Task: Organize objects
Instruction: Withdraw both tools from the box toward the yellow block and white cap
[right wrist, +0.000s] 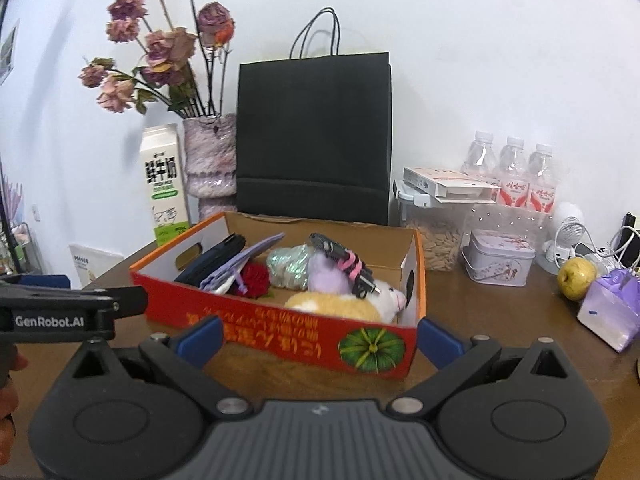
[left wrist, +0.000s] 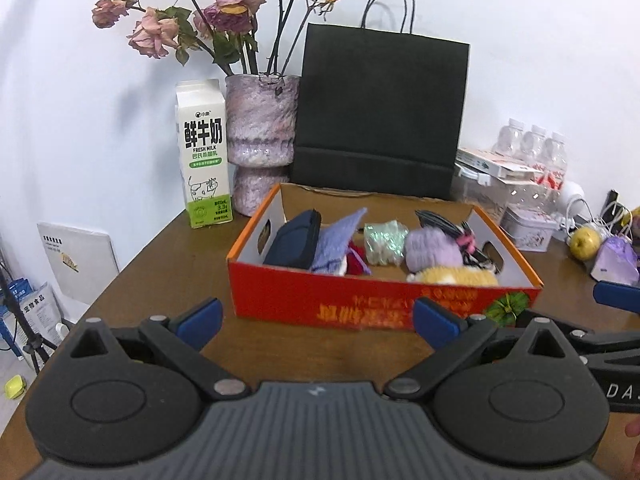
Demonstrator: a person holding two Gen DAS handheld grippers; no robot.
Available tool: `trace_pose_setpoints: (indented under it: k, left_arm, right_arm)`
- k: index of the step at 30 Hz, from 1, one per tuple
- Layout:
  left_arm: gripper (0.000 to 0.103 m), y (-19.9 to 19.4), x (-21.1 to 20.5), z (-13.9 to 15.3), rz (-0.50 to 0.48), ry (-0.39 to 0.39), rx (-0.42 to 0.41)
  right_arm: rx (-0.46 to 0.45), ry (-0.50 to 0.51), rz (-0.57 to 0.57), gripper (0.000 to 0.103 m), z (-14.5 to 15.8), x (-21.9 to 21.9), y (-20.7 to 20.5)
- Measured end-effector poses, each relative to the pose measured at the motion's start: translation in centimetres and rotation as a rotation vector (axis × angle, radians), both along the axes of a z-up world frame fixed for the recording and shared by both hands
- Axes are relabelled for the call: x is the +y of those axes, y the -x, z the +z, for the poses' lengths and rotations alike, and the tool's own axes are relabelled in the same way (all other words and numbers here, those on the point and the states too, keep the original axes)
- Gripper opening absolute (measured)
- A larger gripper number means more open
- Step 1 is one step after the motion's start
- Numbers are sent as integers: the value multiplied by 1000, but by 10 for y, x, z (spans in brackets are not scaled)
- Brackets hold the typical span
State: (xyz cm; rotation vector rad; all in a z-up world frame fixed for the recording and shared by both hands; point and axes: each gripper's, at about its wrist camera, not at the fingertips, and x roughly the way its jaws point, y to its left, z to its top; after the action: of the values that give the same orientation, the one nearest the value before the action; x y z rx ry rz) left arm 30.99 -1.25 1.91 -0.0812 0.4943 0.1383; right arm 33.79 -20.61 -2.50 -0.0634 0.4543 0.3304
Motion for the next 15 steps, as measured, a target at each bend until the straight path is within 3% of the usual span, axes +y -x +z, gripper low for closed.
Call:
trace_pose_setpoints:
  k: [15]
  left_arm:
    - [103,64,-19,-25,-6,24,36]
  right_arm:
    - [-10,-25,22,103,-13,-26,74]
